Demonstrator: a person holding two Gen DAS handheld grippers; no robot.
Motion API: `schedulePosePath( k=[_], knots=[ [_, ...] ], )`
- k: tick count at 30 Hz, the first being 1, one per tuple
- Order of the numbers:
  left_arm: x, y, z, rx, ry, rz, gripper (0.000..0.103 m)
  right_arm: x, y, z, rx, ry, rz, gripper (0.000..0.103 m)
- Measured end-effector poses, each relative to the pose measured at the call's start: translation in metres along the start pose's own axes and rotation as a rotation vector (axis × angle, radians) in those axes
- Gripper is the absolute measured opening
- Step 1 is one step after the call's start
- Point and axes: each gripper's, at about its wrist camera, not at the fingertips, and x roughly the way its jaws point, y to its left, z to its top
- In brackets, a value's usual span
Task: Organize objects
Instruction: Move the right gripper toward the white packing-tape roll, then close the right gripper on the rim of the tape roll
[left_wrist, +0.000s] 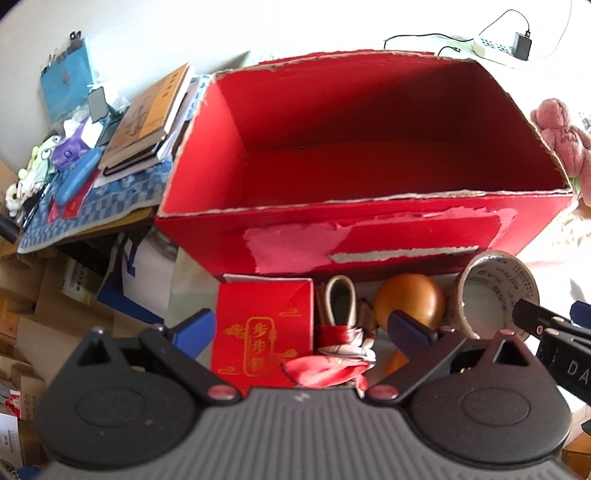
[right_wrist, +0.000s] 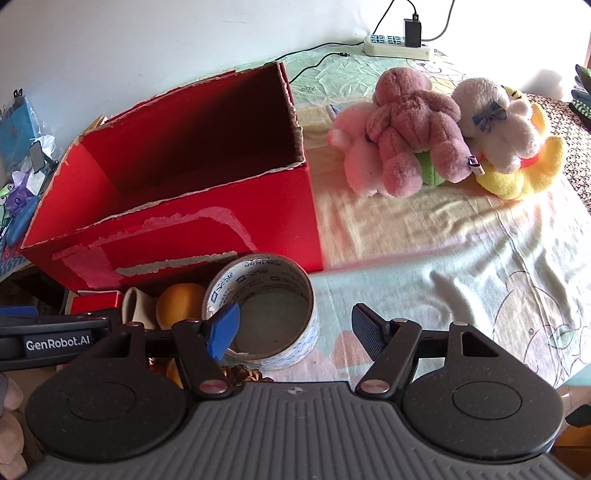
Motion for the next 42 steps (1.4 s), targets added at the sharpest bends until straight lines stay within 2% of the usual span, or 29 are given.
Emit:
schedulePosePath(
  k=[7, 13, 16, 20, 22, 24, 27, 29, 35, 40, 42],
  knots=[
    [0.0, -0.007, 0.001, 0.002, 0.006, 0.002, 0.1, 0.002, -0.005, 0.003, -0.008, 0.003, 0.003, 0.071],
    [0.002, -0.015, -0.002, 0.014, 0.013, -0.022, 0.1, 0.006, -0.015, 0.001, 0.01, 0.018, 0.02, 0.066],
    [0.0, -0.022, -0.003, 0.02, 0.007, -0.07, 0.1, 0.008, -0.02, 0.0, 0.013, 0.02, 0.032, 0.064],
    [-0.007, -0.026, -0.002, 0.01, -0.025, -0.227, 0.099, 0.01, -0.03, 0.005, 0.037, 0.009, 0.068, 0.055],
    [-0.009, -0.029, -0.002, 0.014, -0.039, -0.289, 0.094, 0.013, -0.034, 0.007, 0.041, 0.009, 0.073, 0.048],
    [-0.007, -0.033, 0.0, 0.017, -0.03, -0.342, 0.083, 0.018, -0.039, 0.009, 0.046, 0.022, 0.094, 0.042],
    [0.0, -0.039, 0.003, 0.005, -0.001, -0.4, 0.078, 0.026, -0.045, 0.012, 0.058, 0.049, 0.129, 0.036],
    [0.006, -0.041, 0.005, -0.003, 0.019, -0.407, 0.075, 0.03, -0.047, 0.014, 0.058, 0.062, 0.156, 0.032],
    [0.017, -0.048, 0.007, -0.019, 0.058, -0.425, 0.062, 0.04, -0.05, 0.022, 0.041, 0.096, 0.22, 0.027],
    [0.018, -0.051, 0.007, -0.007, 0.038, -0.42, 0.056, 0.051, -0.051, 0.025, 0.039, 0.134, 0.257, 0.024],
    [0.021, -0.053, 0.007, -0.001, 0.047, -0.44, 0.047, 0.055, -0.052, 0.026, 0.05, 0.149, 0.269, 0.021]
  ],
)
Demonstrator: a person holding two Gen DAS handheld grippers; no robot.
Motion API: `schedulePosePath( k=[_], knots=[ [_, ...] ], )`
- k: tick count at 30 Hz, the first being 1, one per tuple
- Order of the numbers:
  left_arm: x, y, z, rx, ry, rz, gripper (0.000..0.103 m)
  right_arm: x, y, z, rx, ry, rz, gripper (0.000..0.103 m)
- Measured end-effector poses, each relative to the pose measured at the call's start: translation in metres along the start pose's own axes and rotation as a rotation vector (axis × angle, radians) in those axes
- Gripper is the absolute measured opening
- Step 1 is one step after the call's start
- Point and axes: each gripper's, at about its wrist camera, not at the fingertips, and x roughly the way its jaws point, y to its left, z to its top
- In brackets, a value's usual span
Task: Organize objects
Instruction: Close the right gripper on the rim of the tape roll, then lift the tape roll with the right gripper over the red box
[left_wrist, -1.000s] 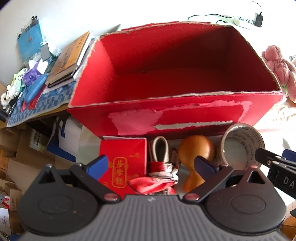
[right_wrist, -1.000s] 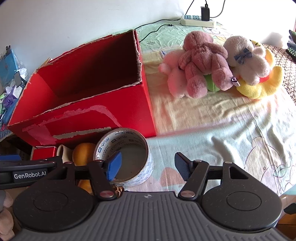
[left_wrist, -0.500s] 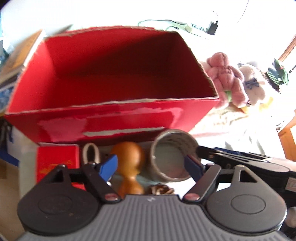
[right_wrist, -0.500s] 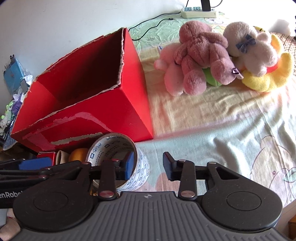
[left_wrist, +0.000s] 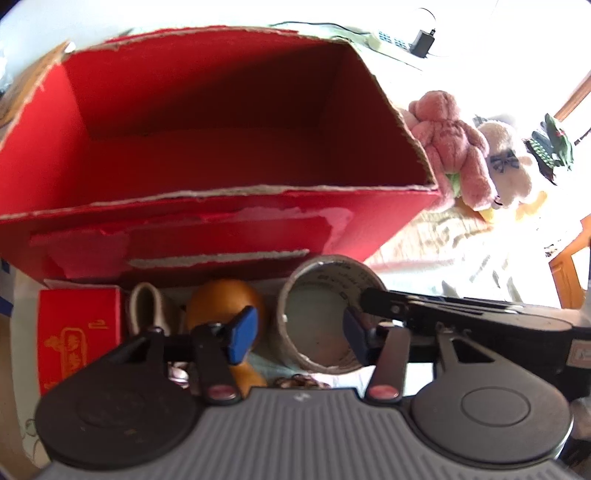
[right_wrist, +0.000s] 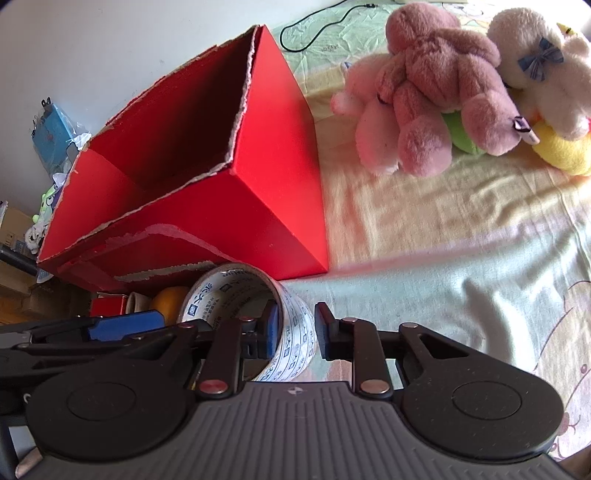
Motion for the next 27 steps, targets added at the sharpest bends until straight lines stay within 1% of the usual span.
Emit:
schedulePosePath(
  k=[1, 2, 3, 4, 7, 11, 15, 19, 23, 25, 27],
  knots=[
    [0.003, -0.001, 0.0, 0.004, 0.01, -0.006, 0.045, 0.001, -0.001, 0.0, 0.001, 0.004, 0.008, 0.02],
    [0.005, -0.002, 0.0, 0.009, 0.019, -0.01, 0.041, 0.002, -0.001, 0.0, 0.003, 0.004, 0.016, 0.015],
    [0.006, -0.003, -0.001, 0.016, 0.02, 0.0, 0.039, 0.002, -0.002, 0.0, 0.007, 0.005, 0.029, 0.014],
    [0.008, -0.004, -0.001, 0.027, 0.021, 0.007, 0.038, 0.001, -0.001, 0.0, 0.008, 0.004, 0.033, 0.014],
    [0.009, -0.008, -0.002, 0.054, 0.009, 0.021, 0.029, -0.001, 0.0, -0.001, -0.003, 0.002, 0.026, 0.013],
    [0.011, -0.012, -0.001, 0.079, 0.019, -0.008, 0.018, -0.008, -0.006, -0.001, 0.013, -0.011, -0.006, 0.013],
    [0.004, -0.024, -0.001, 0.147, -0.002, -0.05, 0.017, -0.02, -0.013, -0.001, 0.041, -0.029, -0.039, 0.013],
    [-0.013, -0.044, 0.0, 0.242, -0.067, -0.11, 0.017, -0.046, -0.019, -0.005, 0.065, -0.086, -0.078, 0.012],
    [-0.037, -0.063, 0.001, 0.346, -0.169, -0.154, 0.017, -0.084, -0.019, -0.006, 0.091, -0.2, -0.111, 0.012],
    [-0.05, -0.067, 0.008, 0.365, -0.217, -0.182, 0.017, -0.102, -0.015, -0.006, 0.091, -0.267, -0.123, 0.012],
    [-0.063, -0.067, 0.017, 0.364, -0.263, -0.205, 0.017, -0.117, -0.01, -0.004, 0.081, -0.33, -0.131, 0.012]
  ],
)
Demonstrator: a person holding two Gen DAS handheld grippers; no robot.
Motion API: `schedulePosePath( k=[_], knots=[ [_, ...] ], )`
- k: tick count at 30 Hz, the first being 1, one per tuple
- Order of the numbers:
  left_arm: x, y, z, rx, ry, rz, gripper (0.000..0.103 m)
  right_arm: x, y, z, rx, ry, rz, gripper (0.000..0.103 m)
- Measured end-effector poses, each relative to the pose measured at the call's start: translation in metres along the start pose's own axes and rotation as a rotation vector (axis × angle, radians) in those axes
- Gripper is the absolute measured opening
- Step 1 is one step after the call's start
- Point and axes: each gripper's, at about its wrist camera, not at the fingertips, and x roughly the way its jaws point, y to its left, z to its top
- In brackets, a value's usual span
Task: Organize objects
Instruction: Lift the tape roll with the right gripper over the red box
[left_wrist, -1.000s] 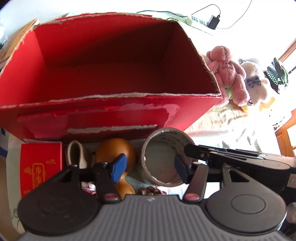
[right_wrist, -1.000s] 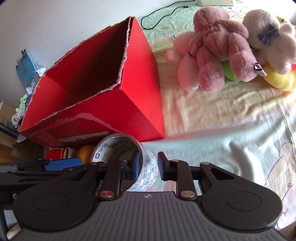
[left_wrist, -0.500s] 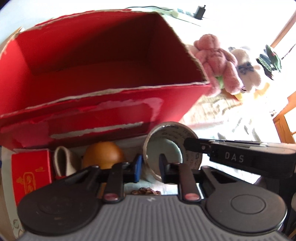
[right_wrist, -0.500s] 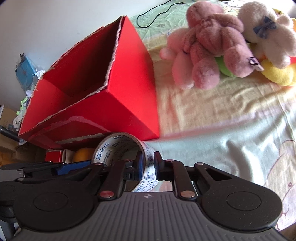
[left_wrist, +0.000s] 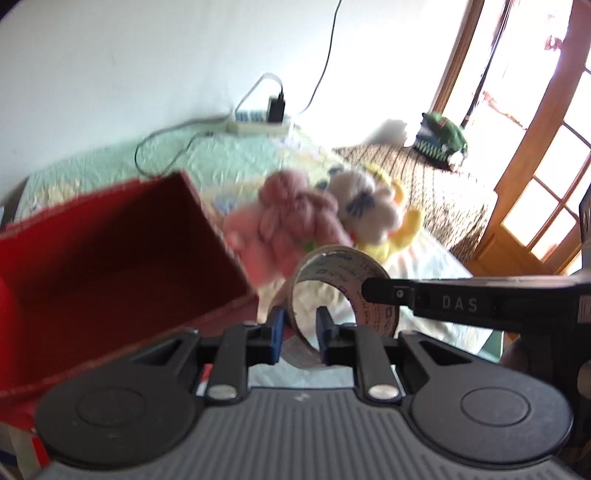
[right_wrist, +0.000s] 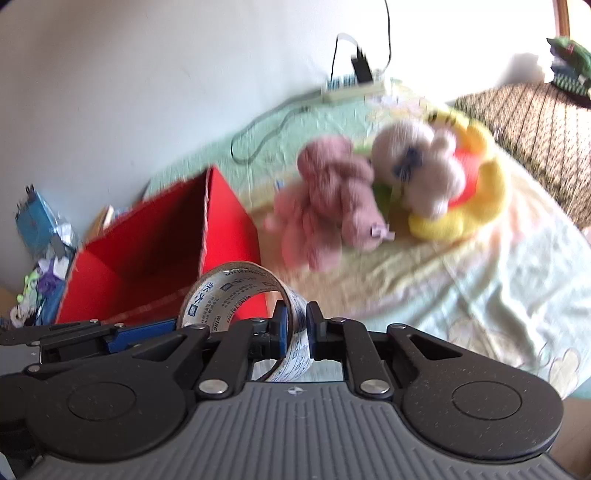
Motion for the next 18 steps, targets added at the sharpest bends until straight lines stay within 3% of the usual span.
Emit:
schedulePosePath(
  k=[5, 9, 13, 18],
  knots=[
    [-0.024, 0.022, 0.031, -0.047, -0.107, -0.006, 0.017, -0.011, 0.024, 0.025, -0.039, -0.13, 0.038, 0.012],
    [-0.035, 0.051, 0.042, -0.092, -0.146, 0.058, 0.017, 0.006, 0.06, 0.049, -0.104, -0.162, 0.085, 0.013],
    [-0.016, 0.09, 0.043, -0.152, -0.116, 0.13, 0.017, 0.039, 0.092, 0.062, -0.195, -0.129, 0.11, 0.013],
    [0.019, 0.132, 0.029, -0.242, -0.022, 0.174, 0.017, 0.091, 0.119, 0.068, -0.288, 0.004, 0.084, 0.013]
  ],
)
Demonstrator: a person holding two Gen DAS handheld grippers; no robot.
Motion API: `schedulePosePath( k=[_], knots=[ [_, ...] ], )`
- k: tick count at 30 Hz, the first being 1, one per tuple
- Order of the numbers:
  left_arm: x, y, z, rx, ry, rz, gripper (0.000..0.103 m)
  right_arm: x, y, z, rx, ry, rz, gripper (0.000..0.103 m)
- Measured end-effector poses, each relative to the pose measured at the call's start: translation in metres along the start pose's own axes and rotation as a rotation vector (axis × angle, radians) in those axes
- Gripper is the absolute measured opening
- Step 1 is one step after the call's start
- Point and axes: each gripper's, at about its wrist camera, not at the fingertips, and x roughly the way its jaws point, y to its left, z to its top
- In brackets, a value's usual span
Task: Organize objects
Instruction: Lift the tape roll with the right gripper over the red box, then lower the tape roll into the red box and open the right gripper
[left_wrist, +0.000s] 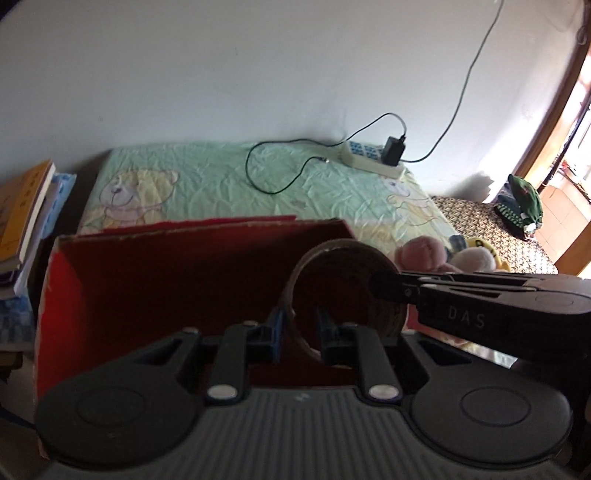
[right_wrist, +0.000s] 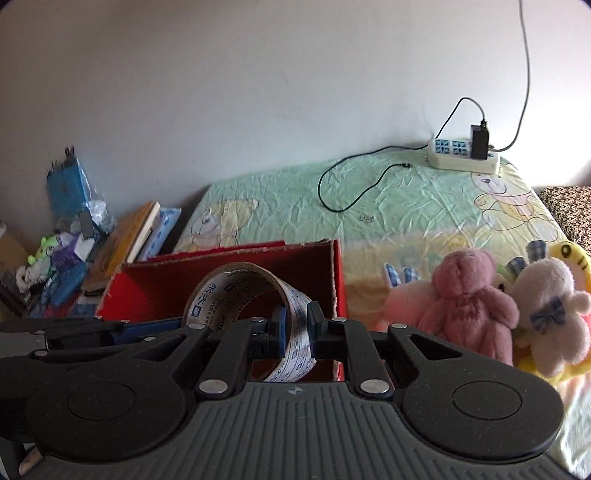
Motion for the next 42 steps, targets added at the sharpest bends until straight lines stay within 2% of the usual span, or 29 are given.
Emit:
schedulePosePath(
  k=[5, 9, 13, 18, 20, 23, 28, 31, 38, 42],
  knots=[
    [0.036, 0.027, -0.002, -0.093, 0.114, -0.012, 0.017, 0.041, 0.017, 0.001, -0.106, 0.087, -0.046, 0.013],
    [0.055, 0.032, -0.003, -0.111, 0.174, -0.004, 0.017, 0.067, 0.019, 0.0, -0.133, 0.165, -0.079, 0.013],
    [0.062, 0.031, -0.005, -0.112, 0.208, 0.01, 0.017, 0.076, 0.017, -0.003, -0.125, 0.195, -0.082, 0.012],
    [0.069, 0.033, -0.006, -0.12, 0.224, 0.014, 0.017, 0.076, 0.02, -0.006, -0.16, 0.163, -0.096, 0.015],
    [0.068, 0.033, -0.007, -0.116, 0.221, 0.021, 0.017, 0.075, 0.02, -0.007, -0.166, 0.136, -0.098, 0.023],
    [0.065, 0.033, -0.006, -0.106, 0.216, 0.04, 0.017, 0.071, 0.019, -0.006, -0.174, 0.106, -0.11, 0.025],
    [0.049, 0.039, -0.006, -0.065, 0.148, 0.135, 0.018, 0.058, 0.01, -0.003, -0.104, 0.08, -0.06, 0.025],
    [0.04, 0.046, -0.005, -0.057, 0.113, 0.226, 0.018, 0.054, 0.01, -0.004, -0.075, 0.101, -0.005, 0.025],
    [0.03, 0.058, -0.006, -0.087, 0.14, 0.395, 0.019, 0.069, 0.025, -0.01, -0.061, 0.255, 0.1, 0.025],
    [0.024, 0.059, -0.011, -0.088, 0.153, 0.421, 0.021, 0.084, 0.035, -0.014, -0.062, 0.345, 0.121, 0.025]
  ],
)
